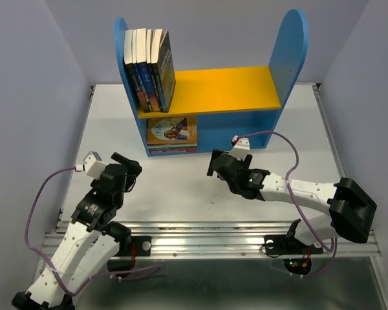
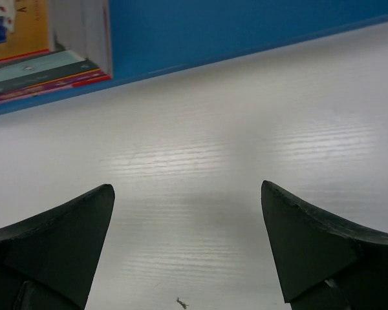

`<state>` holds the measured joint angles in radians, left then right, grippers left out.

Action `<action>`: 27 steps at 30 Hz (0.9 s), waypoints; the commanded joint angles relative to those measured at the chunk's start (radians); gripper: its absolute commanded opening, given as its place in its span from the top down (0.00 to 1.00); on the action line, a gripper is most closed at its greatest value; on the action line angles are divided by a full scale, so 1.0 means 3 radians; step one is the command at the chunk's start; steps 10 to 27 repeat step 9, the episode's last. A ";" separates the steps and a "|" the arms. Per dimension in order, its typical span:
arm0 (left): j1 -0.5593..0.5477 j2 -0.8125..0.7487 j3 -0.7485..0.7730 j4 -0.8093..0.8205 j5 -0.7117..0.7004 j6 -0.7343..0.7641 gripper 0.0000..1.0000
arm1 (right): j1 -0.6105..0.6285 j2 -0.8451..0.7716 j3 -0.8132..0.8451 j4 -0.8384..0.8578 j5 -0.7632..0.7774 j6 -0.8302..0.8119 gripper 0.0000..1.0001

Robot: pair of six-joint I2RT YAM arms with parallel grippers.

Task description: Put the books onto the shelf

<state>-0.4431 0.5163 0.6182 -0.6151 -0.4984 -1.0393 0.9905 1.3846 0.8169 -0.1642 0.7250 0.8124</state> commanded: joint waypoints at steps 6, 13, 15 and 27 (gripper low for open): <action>0.0015 -0.0023 0.0194 -0.0107 -0.0123 -0.0028 0.01 | 0.0027 -0.0044 0.0294 -0.1078 0.0809 0.0744 0.00; 0.0015 -0.0044 0.0220 -0.0133 -0.0138 -0.0038 0.01 | 0.0027 -0.0146 0.0284 -0.1130 0.0907 0.0744 0.00; 0.0015 -0.0044 0.0220 -0.0133 -0.0138 -0.0038 0.01 | 0.0027 -0.0146 0.0284 -0.1130 0.0907 0.0744 0.00; 0.0015 -0.0044 0.0220 -0.0133 -0.0138 -0.0038 0.01 | 0.0027 -0.0146 0.0284 -0.1130 0.0907 0.0744 0.00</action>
